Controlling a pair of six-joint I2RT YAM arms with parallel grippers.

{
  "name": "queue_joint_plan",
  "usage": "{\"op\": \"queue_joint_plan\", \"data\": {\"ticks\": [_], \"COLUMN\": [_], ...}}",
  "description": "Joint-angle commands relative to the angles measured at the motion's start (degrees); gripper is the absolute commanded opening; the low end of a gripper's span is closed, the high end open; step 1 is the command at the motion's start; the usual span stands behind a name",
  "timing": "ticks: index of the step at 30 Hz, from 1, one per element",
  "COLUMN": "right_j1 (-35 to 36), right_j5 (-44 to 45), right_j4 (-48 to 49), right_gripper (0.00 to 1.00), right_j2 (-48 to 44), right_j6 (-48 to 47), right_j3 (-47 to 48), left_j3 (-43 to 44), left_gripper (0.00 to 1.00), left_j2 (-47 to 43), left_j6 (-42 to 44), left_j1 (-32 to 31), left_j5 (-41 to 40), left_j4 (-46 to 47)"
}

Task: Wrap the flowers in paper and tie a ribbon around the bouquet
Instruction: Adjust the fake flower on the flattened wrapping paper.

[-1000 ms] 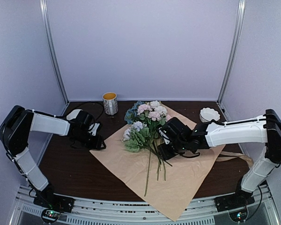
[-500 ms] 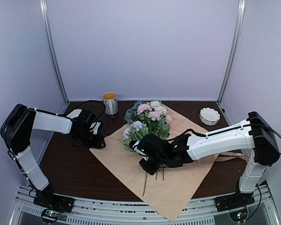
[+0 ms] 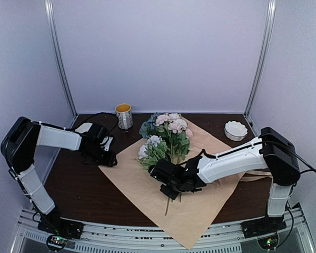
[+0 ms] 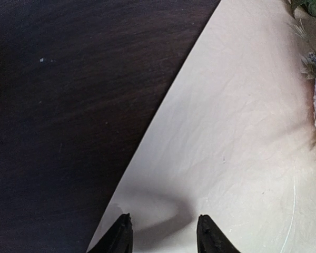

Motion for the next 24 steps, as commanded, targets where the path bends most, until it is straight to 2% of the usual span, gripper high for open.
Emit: {"op": "queue_joint_plan", "data": {"ticks": [1,4,7,10,12,15,17,20,24], "right_j1": [-2.4,-2.4,-2.1,-2.1,-2.8,-7.6,-12.9,-18.1,-18.7], "right_j5": [7.4,4.6,-4.1,-14.2,-17.2,-15.8,-10.8,-4.2,-0.8], "right_j4": [-4.7,-3.7,-2.8,0.4,3.3,6.1,5.8,0.5,-1.7], "right_gripper": [0.29,0.31,0.33,0.34,0.36,0.37,0.37,0.36,0.35], "right_j2": [-3.3,-5.3,-7.2,-13.4,-18.9,-24.7,-25.3,-21.6,-14.0], "right_j6": [0.4,-1.3,-2.1,-2.0,-1.4,2.7,6.5,9.2,6.9], "right_j3": [-4.0,-5.6,-4.8,-5.3,-7.8,-11.3,-12.5,-10.4,-6.9], "left_j3": [-1.1,-0.9,-0.5,-0.5,-0.7,-1.2,-1.7,-2.2,-2.3], "left_gripper": [0.45,0.45,0.45,0.45,0.45,0.45,0.45,0.45,0.45], "left_j2": [3.9,4.2,4.0,3.4,3.1,3.1,3.0,3.0,3.0], "left_j6": [0.8,0.8,1.0,1.2,1.3,1.3,1.3,1.2,1.3], "left_j1": [0.6,0.6,0.6,0.6,0.6,0.6,0.6,0.6,0.6], "left_j5": [-4.4,-4.0,-3.8,-3.7,-3.7,-3.8,-3.8,-3.1,-2.9], "left_j4": [-7.3,-7.1,-7.1,-7.1,-7.0,-6.8,-6.2,-5.5,-5.3]}}
